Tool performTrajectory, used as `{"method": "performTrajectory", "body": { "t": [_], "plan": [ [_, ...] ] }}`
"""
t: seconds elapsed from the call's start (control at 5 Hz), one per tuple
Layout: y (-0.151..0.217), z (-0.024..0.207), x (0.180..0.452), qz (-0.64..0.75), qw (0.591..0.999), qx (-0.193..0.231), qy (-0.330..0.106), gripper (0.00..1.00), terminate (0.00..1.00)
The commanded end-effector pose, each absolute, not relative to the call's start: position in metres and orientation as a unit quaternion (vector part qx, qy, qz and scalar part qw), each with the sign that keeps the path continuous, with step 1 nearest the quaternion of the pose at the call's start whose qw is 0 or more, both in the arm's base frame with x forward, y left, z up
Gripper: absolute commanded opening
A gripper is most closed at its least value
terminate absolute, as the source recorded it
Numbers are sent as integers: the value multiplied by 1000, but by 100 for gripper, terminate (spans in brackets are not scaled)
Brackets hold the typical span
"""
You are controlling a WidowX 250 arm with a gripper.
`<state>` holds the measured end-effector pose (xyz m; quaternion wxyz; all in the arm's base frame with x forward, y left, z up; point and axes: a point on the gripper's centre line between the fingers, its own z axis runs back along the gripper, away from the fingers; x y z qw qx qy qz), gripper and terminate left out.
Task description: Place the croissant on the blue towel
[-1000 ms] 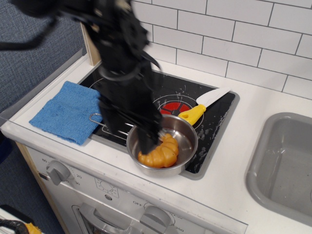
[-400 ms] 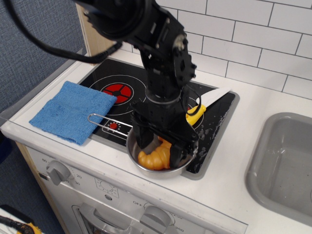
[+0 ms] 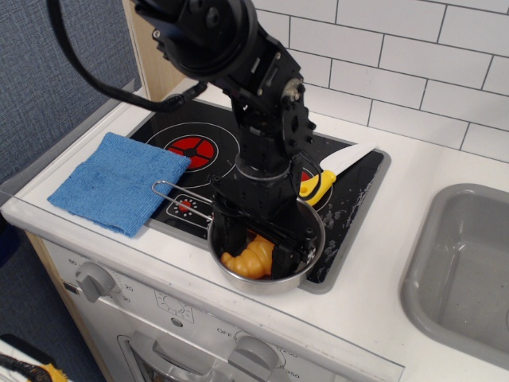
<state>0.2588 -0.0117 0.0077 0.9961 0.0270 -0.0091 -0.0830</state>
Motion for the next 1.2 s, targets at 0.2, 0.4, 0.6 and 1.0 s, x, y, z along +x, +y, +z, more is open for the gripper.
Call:
{"method": "performTrajectory", "body": {
  "t": [0.2,0.4,0.6,1.0],
  "plan": [
    [6,62,270,-76,994,-11,-76,0,0],
    [26,105,271,-79,989,-27,-125,0,0],
    [69,104,268,-61,992,9,-113,0,0],
    [167,65,251,35,995,76,-60,0,0]
  ]
}}
